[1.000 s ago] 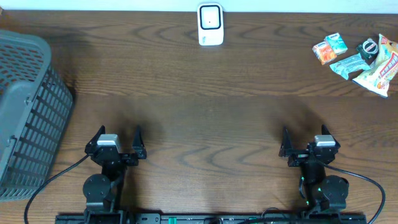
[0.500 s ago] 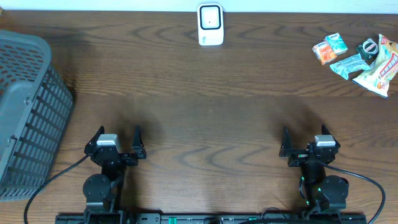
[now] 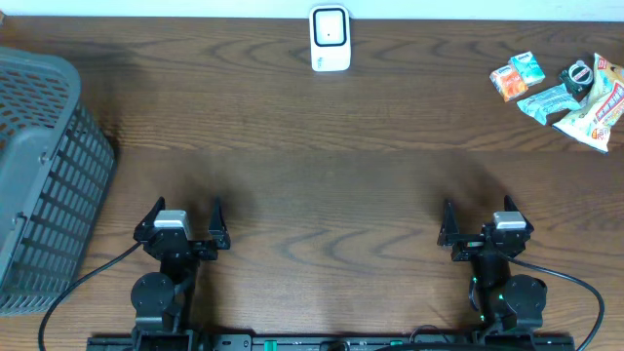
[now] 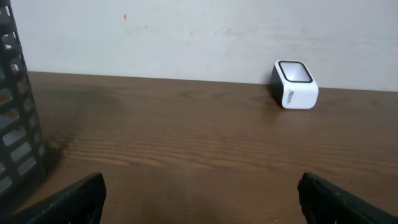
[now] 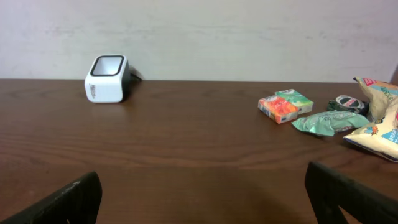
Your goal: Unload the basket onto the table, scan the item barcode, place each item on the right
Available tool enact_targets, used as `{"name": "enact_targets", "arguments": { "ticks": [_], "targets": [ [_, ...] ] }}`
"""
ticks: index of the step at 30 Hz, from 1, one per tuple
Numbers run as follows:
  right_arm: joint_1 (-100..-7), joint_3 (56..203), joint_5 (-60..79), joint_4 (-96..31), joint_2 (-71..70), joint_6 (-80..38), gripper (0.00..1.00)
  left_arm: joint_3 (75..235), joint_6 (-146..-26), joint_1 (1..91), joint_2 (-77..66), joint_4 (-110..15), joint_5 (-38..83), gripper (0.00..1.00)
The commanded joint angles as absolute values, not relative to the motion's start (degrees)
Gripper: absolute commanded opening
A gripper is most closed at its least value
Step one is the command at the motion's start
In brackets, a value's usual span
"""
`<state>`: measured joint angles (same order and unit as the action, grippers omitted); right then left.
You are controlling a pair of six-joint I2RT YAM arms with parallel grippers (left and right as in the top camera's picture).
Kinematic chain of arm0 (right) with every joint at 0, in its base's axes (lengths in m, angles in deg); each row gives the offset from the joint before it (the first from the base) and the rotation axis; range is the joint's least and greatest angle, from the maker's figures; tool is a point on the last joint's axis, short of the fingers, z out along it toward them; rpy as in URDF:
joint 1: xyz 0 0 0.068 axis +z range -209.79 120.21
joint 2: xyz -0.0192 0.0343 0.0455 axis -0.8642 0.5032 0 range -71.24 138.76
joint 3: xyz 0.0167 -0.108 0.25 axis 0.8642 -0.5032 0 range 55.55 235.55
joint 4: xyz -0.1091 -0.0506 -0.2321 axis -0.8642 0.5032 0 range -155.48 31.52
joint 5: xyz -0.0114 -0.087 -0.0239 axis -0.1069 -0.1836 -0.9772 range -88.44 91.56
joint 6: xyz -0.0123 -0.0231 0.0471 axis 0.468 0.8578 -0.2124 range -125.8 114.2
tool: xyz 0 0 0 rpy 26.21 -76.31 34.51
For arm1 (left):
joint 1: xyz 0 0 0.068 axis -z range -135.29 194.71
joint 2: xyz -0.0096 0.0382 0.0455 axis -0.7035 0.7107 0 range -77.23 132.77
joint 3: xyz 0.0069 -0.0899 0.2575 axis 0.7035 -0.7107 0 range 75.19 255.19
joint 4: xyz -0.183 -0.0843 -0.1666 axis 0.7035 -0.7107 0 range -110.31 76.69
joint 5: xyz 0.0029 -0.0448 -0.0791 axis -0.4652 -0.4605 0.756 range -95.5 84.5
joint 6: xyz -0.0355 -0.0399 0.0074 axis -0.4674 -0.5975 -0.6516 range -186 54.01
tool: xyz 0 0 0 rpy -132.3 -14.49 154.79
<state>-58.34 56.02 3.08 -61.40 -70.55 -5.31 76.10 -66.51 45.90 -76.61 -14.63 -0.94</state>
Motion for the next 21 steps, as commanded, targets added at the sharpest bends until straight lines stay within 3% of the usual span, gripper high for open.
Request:
{"name": "enact_targets", "arguments": {
  "ticks": [1,21],
  "targets": [
    [-58.6,55.9,3.1,-61.2,-70.9,-4.9,0.99,75.4,-65.6,46.1,-77.2,-17.2,-0.2,0.97],
    [-58.6,55.9,3.1,-61.2,-70.9,-4.9,0.99,75.4,-65.6,46.1,-77.1,-17.1,-0.6,0.98]
  ]
}}
